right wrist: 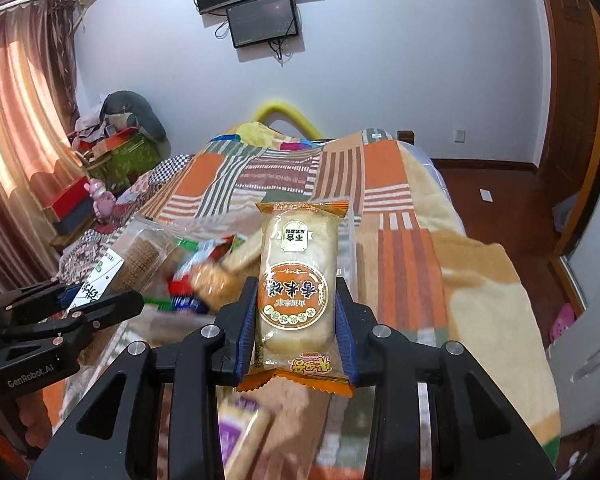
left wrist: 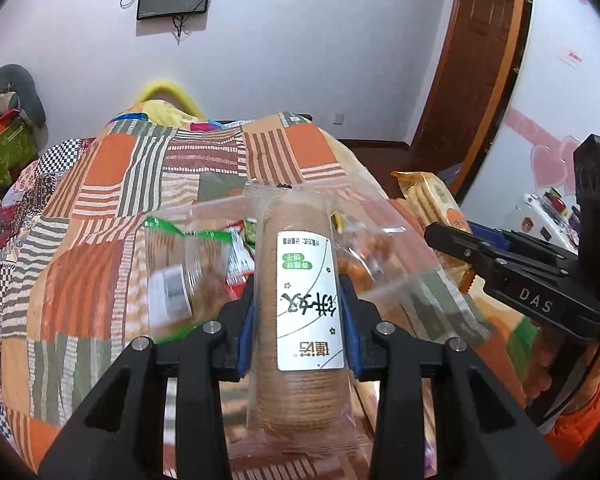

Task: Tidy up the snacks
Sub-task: 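Drop the cracker pack into the box while right tool drops bread roll in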

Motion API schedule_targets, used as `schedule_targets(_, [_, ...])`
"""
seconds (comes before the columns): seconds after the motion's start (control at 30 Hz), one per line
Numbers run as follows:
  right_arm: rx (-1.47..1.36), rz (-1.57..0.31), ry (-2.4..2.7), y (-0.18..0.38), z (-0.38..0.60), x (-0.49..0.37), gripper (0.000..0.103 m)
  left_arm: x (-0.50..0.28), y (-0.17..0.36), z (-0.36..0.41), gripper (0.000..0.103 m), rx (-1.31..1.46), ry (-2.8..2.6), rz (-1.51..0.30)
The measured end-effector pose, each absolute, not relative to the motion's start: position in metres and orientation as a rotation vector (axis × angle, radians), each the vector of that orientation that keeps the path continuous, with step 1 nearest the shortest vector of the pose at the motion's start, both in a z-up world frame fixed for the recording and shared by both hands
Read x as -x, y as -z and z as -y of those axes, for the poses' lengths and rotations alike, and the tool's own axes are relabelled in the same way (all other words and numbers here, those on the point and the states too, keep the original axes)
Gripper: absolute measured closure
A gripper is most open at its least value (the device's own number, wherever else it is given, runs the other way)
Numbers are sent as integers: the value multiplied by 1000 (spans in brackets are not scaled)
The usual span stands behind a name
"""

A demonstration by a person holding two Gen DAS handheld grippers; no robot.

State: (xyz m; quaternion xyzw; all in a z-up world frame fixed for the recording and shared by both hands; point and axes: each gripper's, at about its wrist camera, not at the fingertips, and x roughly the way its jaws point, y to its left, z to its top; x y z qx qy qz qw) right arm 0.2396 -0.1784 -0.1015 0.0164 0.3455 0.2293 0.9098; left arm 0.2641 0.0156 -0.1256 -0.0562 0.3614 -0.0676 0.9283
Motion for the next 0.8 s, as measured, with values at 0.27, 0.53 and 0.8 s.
schedule_targets(0.27, [-35,-763,-453,113,164,-279,71,-310,137,-22,67,113,104,-771])
schedule_targets(0.53, [16,-809,-463,123,152,-297,71,-337,155,-23,67,103,89,-802])
schedule_targets(0.8, [40,-834,-477,126,150,-304,70,-340,158,-19,64,76,35,-785])
